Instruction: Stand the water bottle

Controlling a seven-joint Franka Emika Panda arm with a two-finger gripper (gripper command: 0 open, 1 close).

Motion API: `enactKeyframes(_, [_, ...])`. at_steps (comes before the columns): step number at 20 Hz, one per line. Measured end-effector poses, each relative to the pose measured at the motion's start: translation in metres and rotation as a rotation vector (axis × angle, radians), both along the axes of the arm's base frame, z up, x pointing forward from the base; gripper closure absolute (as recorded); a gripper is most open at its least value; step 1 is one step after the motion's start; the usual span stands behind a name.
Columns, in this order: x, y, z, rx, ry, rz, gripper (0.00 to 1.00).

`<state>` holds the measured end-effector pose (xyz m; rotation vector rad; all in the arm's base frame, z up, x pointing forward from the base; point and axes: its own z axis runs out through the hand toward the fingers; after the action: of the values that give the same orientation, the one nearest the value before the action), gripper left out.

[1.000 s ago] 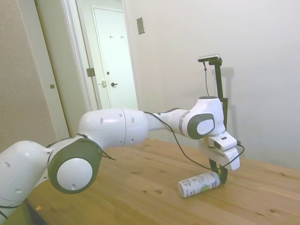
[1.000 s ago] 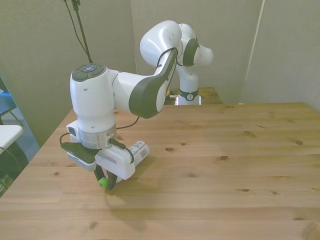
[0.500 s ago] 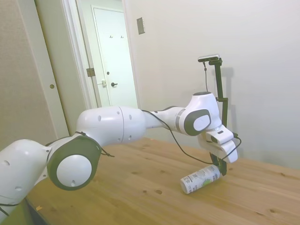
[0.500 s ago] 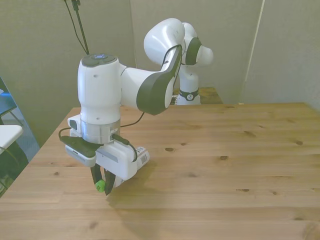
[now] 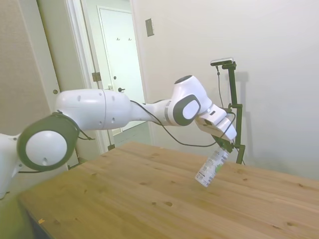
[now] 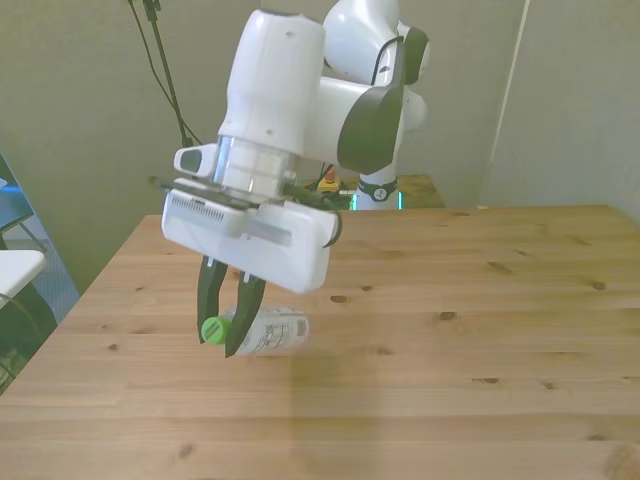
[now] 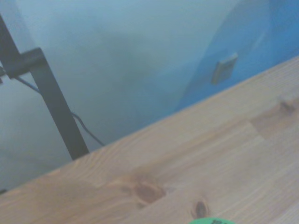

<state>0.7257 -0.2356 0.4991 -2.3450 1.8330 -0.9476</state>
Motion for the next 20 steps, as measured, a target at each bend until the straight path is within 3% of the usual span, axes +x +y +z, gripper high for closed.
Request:
enactKeyframes(4, [-0.017, 0.031, -0.001, -0.081, -0.105, -0.001, 1.00])
enactKeyframes(6, [-0.028, 0.050, -0.016, -0.066, -0.089, 0.018, 1.00])
enactKeyframes(7, [-0.055, 0.072, -0.016, -0.017, -0.062, 0.048, 1.00])
enactKeyframes(12, [-0.106, 0.075, -0.038, -0.072, -0.099, 0.052, 1.00])
enactKeyframes(20, [-0.116, 0.098, -0.024, -0.154, -0.284, -0.001, 1.00])
